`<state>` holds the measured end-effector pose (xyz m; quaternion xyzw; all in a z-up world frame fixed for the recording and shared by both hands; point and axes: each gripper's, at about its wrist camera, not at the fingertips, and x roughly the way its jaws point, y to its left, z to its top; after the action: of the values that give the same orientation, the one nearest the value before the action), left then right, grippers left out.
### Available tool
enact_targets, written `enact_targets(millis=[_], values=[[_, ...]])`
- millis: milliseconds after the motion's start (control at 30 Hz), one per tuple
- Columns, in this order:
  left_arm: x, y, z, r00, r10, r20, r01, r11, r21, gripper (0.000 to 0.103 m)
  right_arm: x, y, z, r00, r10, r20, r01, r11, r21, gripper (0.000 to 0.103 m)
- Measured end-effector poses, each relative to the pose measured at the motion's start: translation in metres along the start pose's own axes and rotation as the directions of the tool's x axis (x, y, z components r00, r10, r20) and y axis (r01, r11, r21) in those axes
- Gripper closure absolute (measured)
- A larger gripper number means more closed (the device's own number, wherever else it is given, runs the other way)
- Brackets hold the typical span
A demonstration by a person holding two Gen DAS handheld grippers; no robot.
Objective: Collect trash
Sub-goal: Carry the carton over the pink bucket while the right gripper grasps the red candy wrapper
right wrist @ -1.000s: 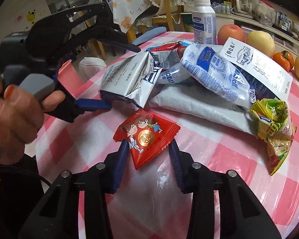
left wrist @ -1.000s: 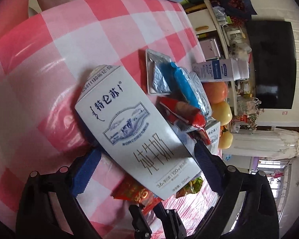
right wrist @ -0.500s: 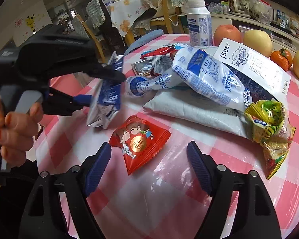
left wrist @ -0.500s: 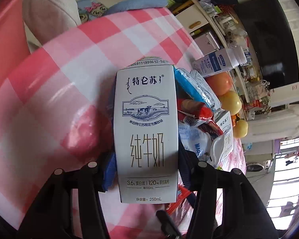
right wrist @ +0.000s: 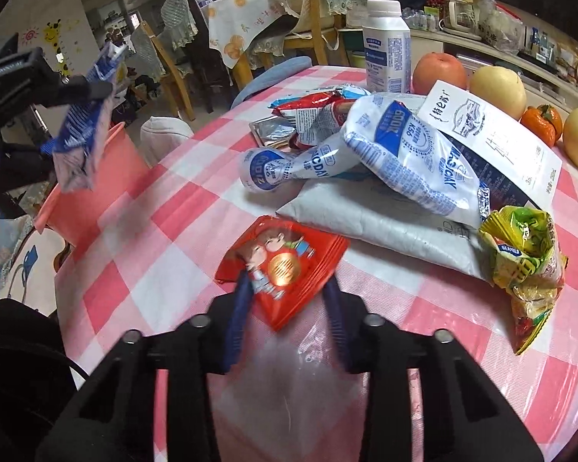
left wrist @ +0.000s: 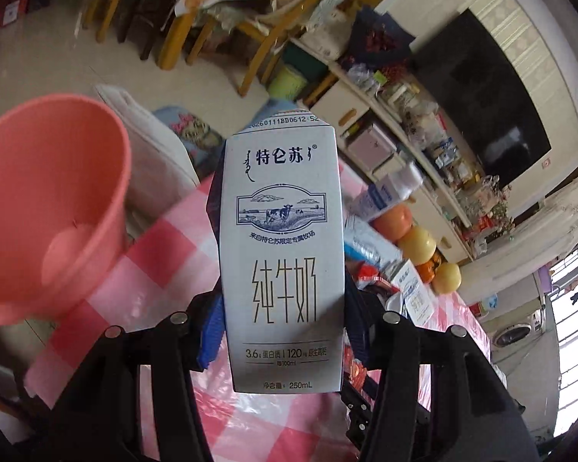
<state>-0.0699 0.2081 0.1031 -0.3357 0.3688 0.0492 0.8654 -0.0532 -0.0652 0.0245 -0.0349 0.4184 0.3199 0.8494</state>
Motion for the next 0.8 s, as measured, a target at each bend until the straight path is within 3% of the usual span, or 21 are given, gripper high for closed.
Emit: enact_targets(millis=[100,133,167,367,533,633,667,700,800], values=[[-0.016,0.011,0.007,0.999,0.006,0.044,-0.006,1.0,0.006,0.049,0.0,0.007,0.0,1.0,-0.015,0.015,0.015,1.0,-0.023,0.074],[-0.02,0.015,0.008,0.998,0.011,0.056,-0.012,1.0,0.004,0.049,0.0,0.008,0.0,1.0,-0.016,0.021,0.016,1.0,-0.026,0.08],[-0.022,0.019,0.009,0.998,0.012,0.064,-0.012,1.0,-0.003,0.049,0.0,0.01,0.0,0.999,-0.02,0.025,0.021,0.999,-0.026,0.092],[-0.031,0.044,0.016,0.996,0.024,0.082,-0.022,0.999,-0.03,0.049,-0.005,0.009,-0.001,0.998,-0.049,0.045,0.05,0.999,-0.009,0.094],[-0.032,0.054,0.023,0.995,0.023,0.093,-0.019,0.999,-0.043,0.049,0.001,0.001,-0.004,1.0,-0.011,0.0,0.011,0.996,0.084,0.091],[-0.035,0.053,0.026,0.993,0.034,0.115,-0.031,0.999,-0.033,0.049,0.002,0.004,-0.005,0.999,0.042,0.012,-0.043,0.99,0.134,0.045],[-0.036,0.054,0.027,0.992,0.037,0.122,-0.034,0.999,-0.03,0.049,0.002,0.007,-0.003,0.999,0.03,0.017,-0.032,0.989,0.142,0.024],[-0.038,0.054,0.028,0.991,0.038,0.128,-0.035,0.999,-0.026,0.049,0.002,0.013,-0.001,1.0,0.005,0.023,-0.008,0.991,0.135,0.017],[-0.04,0.056,0.031,0.99,0.042,0.137,-0.04,0.999,-0.014,0.049,0.009,0.031,0.009,0.998,-0.058,0.02,0.056,0.994,0.089,0.017]])
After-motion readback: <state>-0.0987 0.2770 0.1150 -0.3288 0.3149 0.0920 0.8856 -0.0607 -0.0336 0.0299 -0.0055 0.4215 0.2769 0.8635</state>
